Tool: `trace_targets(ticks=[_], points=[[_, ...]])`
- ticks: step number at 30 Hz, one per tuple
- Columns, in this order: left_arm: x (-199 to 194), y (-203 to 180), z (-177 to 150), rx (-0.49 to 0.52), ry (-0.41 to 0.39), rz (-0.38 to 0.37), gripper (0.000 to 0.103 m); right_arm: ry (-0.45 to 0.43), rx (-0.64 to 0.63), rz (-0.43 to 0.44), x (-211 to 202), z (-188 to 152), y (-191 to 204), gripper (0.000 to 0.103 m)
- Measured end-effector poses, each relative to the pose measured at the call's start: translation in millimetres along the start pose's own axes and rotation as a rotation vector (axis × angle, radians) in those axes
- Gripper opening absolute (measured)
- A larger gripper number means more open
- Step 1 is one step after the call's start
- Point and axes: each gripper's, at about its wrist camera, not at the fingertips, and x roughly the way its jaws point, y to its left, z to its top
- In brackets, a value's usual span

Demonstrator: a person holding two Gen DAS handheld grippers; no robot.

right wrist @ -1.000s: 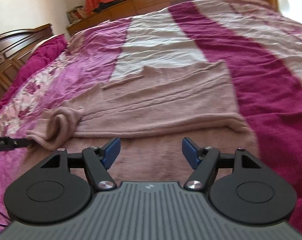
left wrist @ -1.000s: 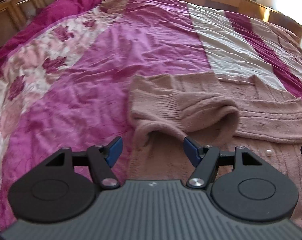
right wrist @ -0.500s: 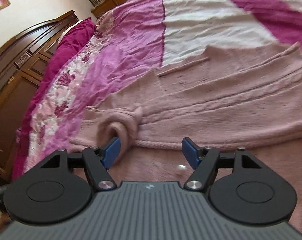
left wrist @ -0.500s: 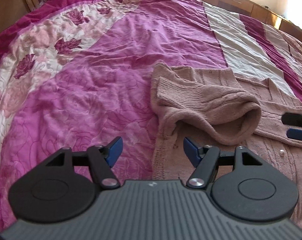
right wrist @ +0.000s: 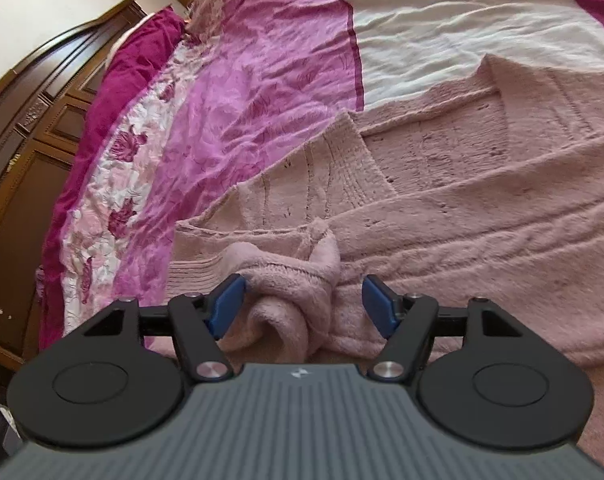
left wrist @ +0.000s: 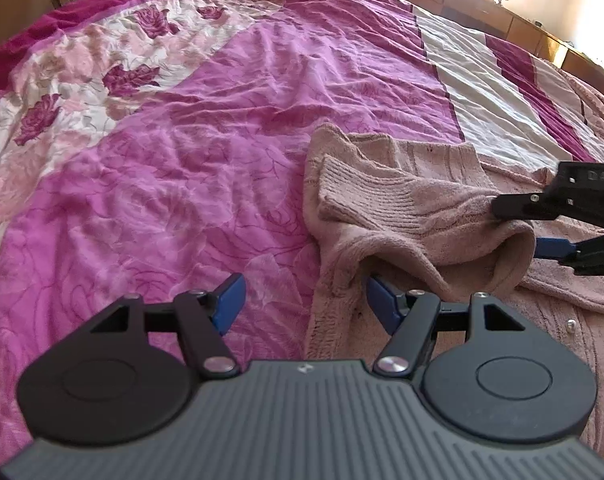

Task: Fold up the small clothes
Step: 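Grasp the rolled cuff of the folded sleeve with the right tool, then open the right tool and shift it along the sleeve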

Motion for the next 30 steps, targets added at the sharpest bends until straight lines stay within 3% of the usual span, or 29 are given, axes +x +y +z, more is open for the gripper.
trace_targets(ticks=[4,5,6,9,15,17,20,25,30], points=[[7,-2,-4,0.018,0.004,0.018,0.068,0.018,0.023,0.008,13,1,-1,0.057],[9,-3,-4,0.024,0.005,0.025,0.068,0.023,0.014,0.015,15,2,1,0.046],[10,-3,-5,0.028,0.006,0.031,0.068,0.025,-0.007,0.015,16,1,3,0.036],[13,-4,-4,0.04,0.003,0.042,0.068,-0.014,-0.148,0.0,8,2,19,0.027],[18,-5,-1,0.077,0.005,0.055,0.071,-0.25,-0.439,-0.077,-45,-1,50,0.026],[19,-7,-2,0.089,0.005,0.061,0.071,-0.287,-0.49,-0.098,-55,-4,50,0.026],[20,-11,-4,0.109,0.004,0.072,0.071,-0.267,-0.483,-0.129,-52,-9,35,0.026],[20,-12,-5,0.121,0.005,0.076,0.071,-0.188,-0.368,-0.179,-27,-19,-8,0.028],[18,-11,-5,0.115,0.008,0.076,0.071,-0.193,-0.329,-0.198,-26,-27,-21,0.052]])
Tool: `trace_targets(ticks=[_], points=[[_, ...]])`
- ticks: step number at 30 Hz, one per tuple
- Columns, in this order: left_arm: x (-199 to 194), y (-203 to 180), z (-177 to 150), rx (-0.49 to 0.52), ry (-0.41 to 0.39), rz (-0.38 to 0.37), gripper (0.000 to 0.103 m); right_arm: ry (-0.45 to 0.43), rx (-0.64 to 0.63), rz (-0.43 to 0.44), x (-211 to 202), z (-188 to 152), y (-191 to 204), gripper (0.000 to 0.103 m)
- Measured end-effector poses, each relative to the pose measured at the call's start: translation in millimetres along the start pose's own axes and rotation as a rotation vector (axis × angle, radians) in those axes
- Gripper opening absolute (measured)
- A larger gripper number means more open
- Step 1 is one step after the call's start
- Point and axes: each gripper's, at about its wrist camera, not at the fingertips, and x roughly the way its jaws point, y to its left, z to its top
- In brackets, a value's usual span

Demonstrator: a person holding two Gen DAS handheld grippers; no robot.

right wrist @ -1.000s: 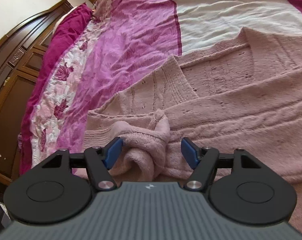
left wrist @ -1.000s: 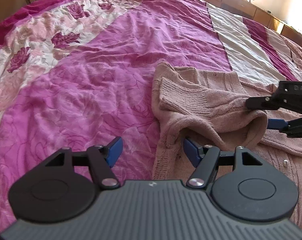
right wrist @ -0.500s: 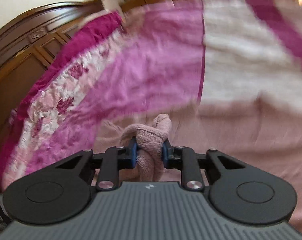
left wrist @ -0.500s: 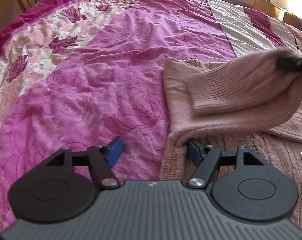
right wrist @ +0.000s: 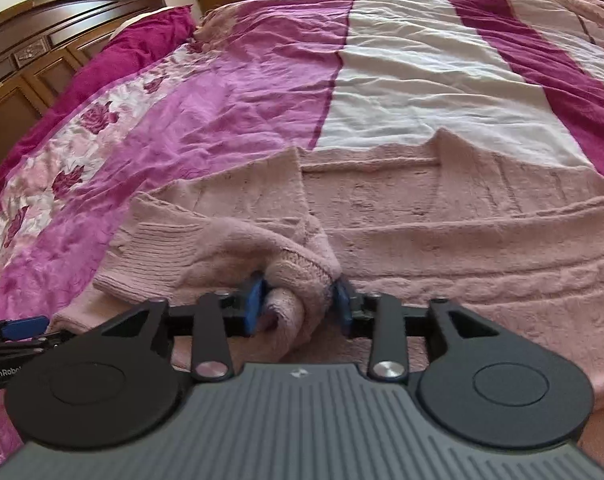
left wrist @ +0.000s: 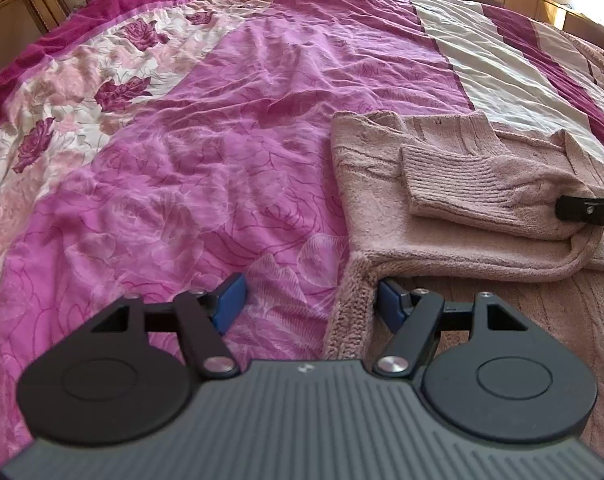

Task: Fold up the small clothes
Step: 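Open the right tool and shift it along the sleeve, then grasp the sleeve with the right tool and lift it up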

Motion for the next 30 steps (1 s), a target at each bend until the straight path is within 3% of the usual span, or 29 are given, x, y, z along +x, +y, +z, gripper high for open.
trace_targets(ticks=[4,8,15,20,25,28,30], points=[[-2,-1,-1,-0.007,0.003,0.002,0.071,-0.053,-0.079,-0.03,-18,5,18,0.055],[-1,-1,-2,-0.006,0.002,0.004,0.071,-0.083,-0.136,0.029,-30,12,43,0.057],[-1,-1,-2,-0.013,0.001,-0.001,0.071,-0.039,-0.214,0.172,-18,8,94,0.058],[-1,0,-3,-0.019,-0.002,-0.003,0.072,-0.002,-0.247,0.194,0,-1,118,0.058],[0,2,-4,-0.027,-0.004,-0.01,0.072,0.026,-0.253,0.158,25,-9,125,0.058],[0,3,-4,-0.031,-0.005,-0.013,0.072,0.014,-0.233,0.112,32,-12,122,0.047],[0,4,-4,-0.031,-0.005,-0.015,0.072,0.007,-0.231,0.084,33,-12,121,0.028]])
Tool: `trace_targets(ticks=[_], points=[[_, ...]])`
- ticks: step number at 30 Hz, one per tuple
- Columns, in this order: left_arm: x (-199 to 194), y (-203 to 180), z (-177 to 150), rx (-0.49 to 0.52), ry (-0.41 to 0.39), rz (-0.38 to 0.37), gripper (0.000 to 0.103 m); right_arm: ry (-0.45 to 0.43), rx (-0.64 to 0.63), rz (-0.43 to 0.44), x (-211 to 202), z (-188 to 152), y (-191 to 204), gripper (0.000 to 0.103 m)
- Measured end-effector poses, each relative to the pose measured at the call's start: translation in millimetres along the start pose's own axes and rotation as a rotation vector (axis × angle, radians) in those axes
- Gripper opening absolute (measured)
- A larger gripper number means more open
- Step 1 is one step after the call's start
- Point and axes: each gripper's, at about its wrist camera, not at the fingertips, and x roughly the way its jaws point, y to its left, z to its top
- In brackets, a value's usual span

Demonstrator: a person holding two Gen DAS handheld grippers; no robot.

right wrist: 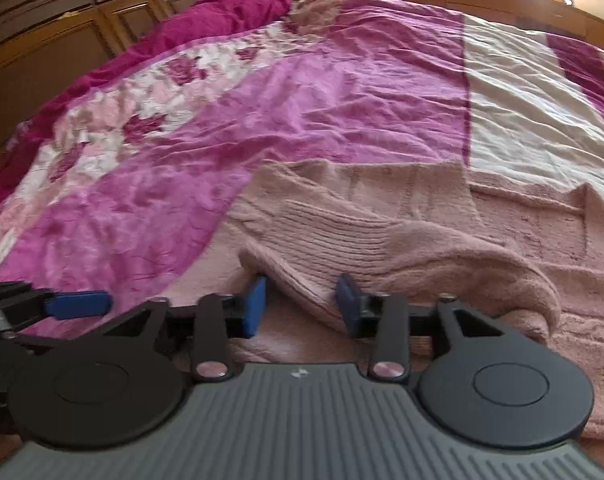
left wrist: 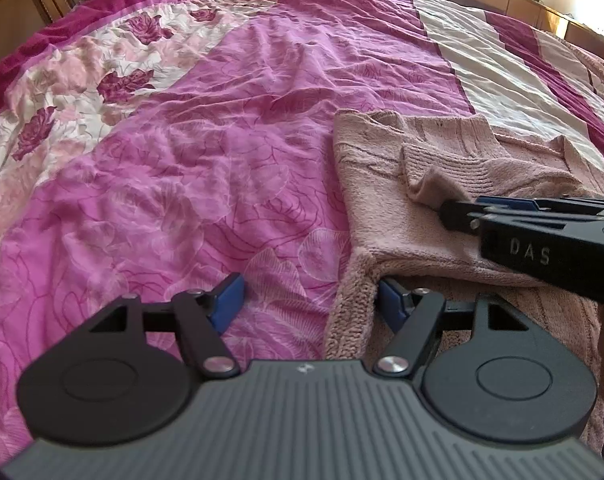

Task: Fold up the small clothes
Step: 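Grasp the sleeve with the right tool and lift it up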

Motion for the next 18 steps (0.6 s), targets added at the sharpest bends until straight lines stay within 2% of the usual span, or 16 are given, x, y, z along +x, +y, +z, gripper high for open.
trace_targets(ticks=[1,2,3,11,18], points=[[0,0,0,0.001,0.0,-0.001,0.072,-0.003,0.002,-0.008,0,1,-2,0.023],[0,0,0,0.003,0.001,-0.001,0.072,-0.007,0.01,-0.016,-2,2,-4,0.013],[0,0,1,0.007,0.002,-0.001,0.072,-0.02,0.029,-0.019,-6,3,-7,0.01],[-6,-3,4,0.008,0.005,0.001,0.071,-0.176,0.147,-0.041,-59,15,-40,0.008],[-22,-8,14,0.05,-0.031,-0.016,0.071,-0.241,0.248,-0.07,-99,15,-85,0.008]])
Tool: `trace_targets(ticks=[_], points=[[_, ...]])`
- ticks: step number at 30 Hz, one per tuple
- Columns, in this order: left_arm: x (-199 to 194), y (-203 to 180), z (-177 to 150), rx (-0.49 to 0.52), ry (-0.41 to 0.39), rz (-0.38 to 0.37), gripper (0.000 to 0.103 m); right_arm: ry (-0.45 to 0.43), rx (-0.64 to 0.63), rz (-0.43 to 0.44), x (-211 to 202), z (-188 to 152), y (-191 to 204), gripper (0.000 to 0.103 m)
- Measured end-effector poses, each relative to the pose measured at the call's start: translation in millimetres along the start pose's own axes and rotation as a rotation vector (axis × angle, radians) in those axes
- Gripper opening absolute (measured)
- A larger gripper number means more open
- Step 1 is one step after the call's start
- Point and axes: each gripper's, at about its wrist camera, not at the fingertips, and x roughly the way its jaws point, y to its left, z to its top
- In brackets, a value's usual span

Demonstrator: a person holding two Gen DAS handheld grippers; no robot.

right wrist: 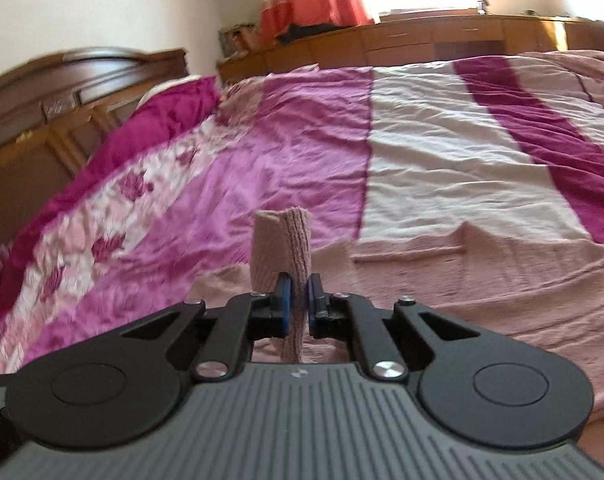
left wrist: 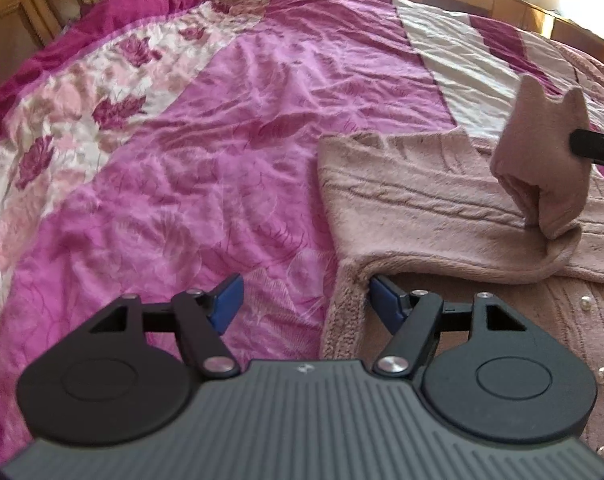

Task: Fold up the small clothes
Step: 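Grasp the sleeve with the right tool and lift it up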

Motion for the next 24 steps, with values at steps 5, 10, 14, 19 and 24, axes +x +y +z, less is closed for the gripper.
trace_targets(ticks=[5,10,14,19,24], points=[[-11,-1,12,0.003,-0.044,0.004,0.07,-0.05,0.041,-0.039,-26,5,-32,0.008],[-8,-2,20,-0.011,-0.038,-0.008,0.07,-0.08,0.089,-0.091,-46,3,-67,0.008],[-3,-7,19,-0.004,-0.026,-0.003,0.07,-0.073,0.156,-0.146,-56,-5,-96,0.008],[6,-13,17,0.001,-0.004,-0.009,0.07,-0.047,0.227,-0.211,-57,-21,-126,0.008],[15,-16,13,0.008,0.023,0.005,0.07,-0.02,0.306,-0.248,-53,-38,-152,0.008]])
